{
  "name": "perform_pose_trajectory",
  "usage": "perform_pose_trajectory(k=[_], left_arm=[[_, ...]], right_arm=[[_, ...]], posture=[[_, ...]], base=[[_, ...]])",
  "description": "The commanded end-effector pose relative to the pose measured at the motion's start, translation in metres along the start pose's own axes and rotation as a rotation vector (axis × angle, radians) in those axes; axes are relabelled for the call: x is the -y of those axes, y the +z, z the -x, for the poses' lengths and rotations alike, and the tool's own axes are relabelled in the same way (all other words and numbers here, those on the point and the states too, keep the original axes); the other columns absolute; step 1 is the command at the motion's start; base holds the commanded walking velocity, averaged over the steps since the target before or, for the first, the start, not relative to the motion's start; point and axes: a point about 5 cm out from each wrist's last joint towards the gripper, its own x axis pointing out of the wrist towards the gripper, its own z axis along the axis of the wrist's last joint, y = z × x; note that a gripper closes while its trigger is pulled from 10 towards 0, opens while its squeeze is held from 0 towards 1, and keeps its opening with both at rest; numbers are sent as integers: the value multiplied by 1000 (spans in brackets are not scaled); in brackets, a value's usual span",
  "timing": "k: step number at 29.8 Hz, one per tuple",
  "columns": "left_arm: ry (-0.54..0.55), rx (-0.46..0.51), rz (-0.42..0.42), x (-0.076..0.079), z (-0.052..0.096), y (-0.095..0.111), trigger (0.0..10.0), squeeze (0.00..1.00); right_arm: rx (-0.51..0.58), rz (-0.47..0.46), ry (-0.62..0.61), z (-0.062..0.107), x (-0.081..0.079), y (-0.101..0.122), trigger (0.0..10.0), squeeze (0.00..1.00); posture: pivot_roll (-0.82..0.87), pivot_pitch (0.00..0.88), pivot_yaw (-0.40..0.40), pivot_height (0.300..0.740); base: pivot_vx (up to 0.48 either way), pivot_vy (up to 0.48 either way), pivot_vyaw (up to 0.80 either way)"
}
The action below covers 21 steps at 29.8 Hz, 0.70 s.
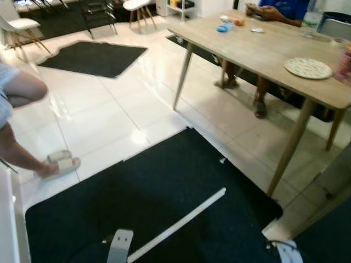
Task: Restocking fridge
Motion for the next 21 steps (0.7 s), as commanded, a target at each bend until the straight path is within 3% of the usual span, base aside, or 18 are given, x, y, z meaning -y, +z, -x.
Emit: perform_pose_trajectory(k=[1,9,18,21], left_arm=[[-1,-20,5,0,1,-5,10000,0],[-3,-26,-2,1,1,-6,10000,0],[-7,-29,-9,1,1,-7,10000,0],[-8,-29,-9,2,1,-7,10000,0]], right_arm=[[7,-10,16,-2,-8,4,10000,0],[-1,-10,17,-2,-8,3,10000,0],[-2,-27,19,-2,-8,4,10000,0],[2,-23,16,-2,-8,5,10000,0]], posture=[[4,9,24,740],[5,0,23,740],[7,0,23,740],[6,0,22,740]], base=[[424,0,0],[426,0,0],[423,0,-789],[421,0,0]])
